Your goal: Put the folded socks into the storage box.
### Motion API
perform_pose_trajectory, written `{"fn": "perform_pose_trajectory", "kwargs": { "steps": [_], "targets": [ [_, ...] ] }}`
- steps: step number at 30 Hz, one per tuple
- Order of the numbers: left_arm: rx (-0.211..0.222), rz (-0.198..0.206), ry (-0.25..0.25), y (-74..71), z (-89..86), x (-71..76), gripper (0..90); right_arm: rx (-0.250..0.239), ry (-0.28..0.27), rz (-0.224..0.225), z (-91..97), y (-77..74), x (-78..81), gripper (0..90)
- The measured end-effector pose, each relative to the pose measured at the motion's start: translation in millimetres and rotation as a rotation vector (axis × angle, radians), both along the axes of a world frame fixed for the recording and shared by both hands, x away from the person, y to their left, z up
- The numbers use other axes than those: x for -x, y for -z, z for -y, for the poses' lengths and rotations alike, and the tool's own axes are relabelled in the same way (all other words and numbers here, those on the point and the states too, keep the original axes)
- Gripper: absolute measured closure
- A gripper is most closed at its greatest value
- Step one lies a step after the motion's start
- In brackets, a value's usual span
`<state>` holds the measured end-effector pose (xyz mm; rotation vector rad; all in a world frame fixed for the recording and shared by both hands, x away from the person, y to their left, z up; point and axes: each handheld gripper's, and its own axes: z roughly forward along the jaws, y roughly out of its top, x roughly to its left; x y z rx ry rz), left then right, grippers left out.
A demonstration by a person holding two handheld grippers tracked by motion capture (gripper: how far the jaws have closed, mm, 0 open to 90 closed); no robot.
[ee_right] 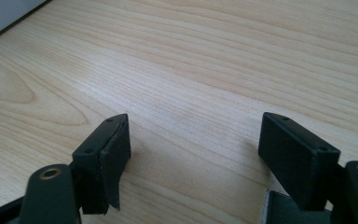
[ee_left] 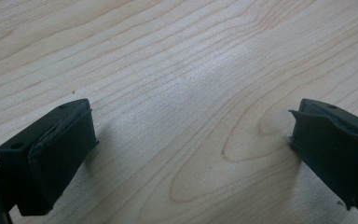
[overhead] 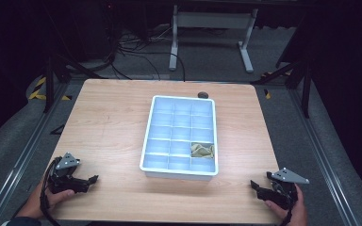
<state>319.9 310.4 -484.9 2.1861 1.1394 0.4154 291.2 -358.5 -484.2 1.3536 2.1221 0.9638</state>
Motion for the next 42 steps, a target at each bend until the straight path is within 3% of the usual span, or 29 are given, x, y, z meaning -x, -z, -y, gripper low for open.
{"fn": "perform_pose_trajectory", "kwargs": {
  "steps": [42],
  "targets": [
    [0.008, 0.005, -0.038, 0.6, 3.6, -1.5, 0.1, 0.002, 0.012, 0.000, 0.2, 0.0, -0.5, 25.3]
  ]
}}
